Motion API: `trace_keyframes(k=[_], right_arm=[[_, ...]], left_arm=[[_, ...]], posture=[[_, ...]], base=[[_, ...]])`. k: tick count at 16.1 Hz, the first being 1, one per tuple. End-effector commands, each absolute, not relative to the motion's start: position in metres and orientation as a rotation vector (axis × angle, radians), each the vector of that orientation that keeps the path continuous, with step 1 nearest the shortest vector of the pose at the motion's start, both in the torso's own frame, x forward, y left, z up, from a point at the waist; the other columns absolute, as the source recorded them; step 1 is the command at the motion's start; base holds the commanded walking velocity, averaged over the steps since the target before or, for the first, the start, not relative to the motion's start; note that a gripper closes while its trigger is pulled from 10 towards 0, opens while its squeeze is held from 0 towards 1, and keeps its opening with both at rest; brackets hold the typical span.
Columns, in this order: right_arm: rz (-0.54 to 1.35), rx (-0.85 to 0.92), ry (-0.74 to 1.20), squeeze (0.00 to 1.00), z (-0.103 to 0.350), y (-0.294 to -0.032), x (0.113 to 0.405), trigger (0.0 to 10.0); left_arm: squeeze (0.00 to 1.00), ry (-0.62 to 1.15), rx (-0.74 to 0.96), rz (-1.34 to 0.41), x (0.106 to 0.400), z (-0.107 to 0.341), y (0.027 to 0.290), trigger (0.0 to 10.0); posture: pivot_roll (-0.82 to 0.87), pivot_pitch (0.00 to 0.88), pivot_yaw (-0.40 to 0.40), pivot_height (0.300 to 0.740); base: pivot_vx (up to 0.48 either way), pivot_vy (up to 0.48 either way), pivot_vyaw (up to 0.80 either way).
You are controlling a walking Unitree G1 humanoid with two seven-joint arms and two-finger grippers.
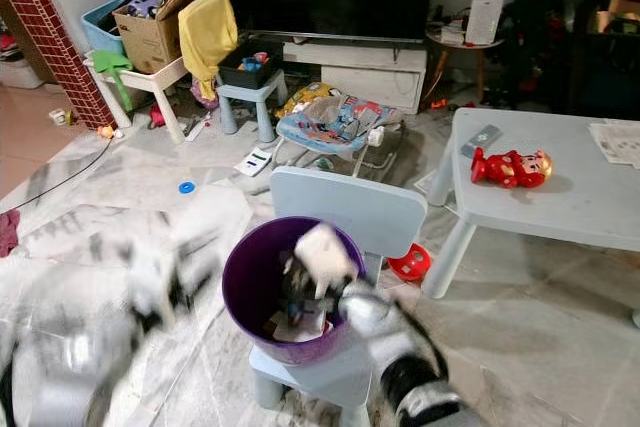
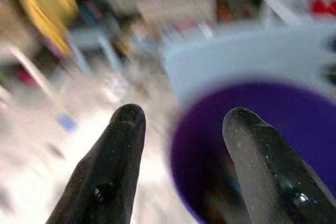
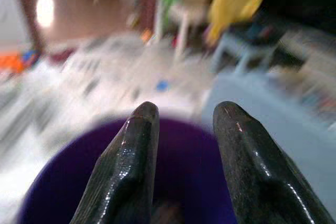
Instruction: Picking trash to rubbish bin
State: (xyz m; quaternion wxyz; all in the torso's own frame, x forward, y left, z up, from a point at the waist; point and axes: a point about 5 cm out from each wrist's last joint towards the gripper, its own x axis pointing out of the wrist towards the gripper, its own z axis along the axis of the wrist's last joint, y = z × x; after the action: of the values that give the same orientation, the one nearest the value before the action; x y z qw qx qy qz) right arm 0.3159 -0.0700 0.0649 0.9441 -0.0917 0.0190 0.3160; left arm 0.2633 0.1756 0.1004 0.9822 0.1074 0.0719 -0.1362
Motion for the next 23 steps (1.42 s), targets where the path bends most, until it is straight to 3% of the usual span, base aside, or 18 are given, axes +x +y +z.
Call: trace_keyframes(k=[1, 6, 11, 15, 20, 23], right_arm=[[0.598, -0.159, -0.051, 0.00, 0.084, -0.076, 0.324, 10.0], [0.394, -0.175, -0.276, 0.00, 0.135, -0.117, 0.322, 10.0], [0.157, -0.116, -0.371, 0.00, 0.177, -0.152, 0.302, 10.0], [0.133, -0.131, -0.329, 0.00, 0.182, -0.157, 0.294, 10.0], [0.172, -0.113, -0.309, 0.00, 0.185, -0.147, 0.296, 10.0], [0.179, -0.111, -0.302, 0.00, 0.184, -0.146, 0.296, 10.0]], left_arm=[[0.00, 0.112, 0.242, -0.210, 0.268, 0.105, 0.184, 10.0], [0.00, -0.136, 0.232, -0.109, 0.301, 0.151, 0.181, 10.0], [0.00, -0.231, 0.105, -0.170, 0.316, 0.177, 0.142, 10.0], [0.00, -0.234, 0.076, -0.184, 0.315, 0.175, 0.134, 10.0], [0.00, -0.227, 0.041, -0.178, 0.316, 0.175, 0.133, 10.0], [0.00, -0.216, 0.036, -0.178, 0.316, 0.173, 0.133, 10.0]], posture=[[0.03, 0.007, 0.029, 0.740], [-0.03, 0.015, 0.040, 0.740], [-0.08, 0.003, 0.057, 0.740], [-0.08, 0.000, 0.057, 0.740], [-0.08, 0.000, 0.051, 0.740], [-0.08, 0.000, 0.053, 0.740]], base=[[0.000, 0.000, 0.00], [0.000, 0.000, 0.00], [0.000, 0.000, 0.00], [0.000, 0.000, -0.59], [0.000, 0.000, 0.00], [0.000, 0.480, 0.00]])
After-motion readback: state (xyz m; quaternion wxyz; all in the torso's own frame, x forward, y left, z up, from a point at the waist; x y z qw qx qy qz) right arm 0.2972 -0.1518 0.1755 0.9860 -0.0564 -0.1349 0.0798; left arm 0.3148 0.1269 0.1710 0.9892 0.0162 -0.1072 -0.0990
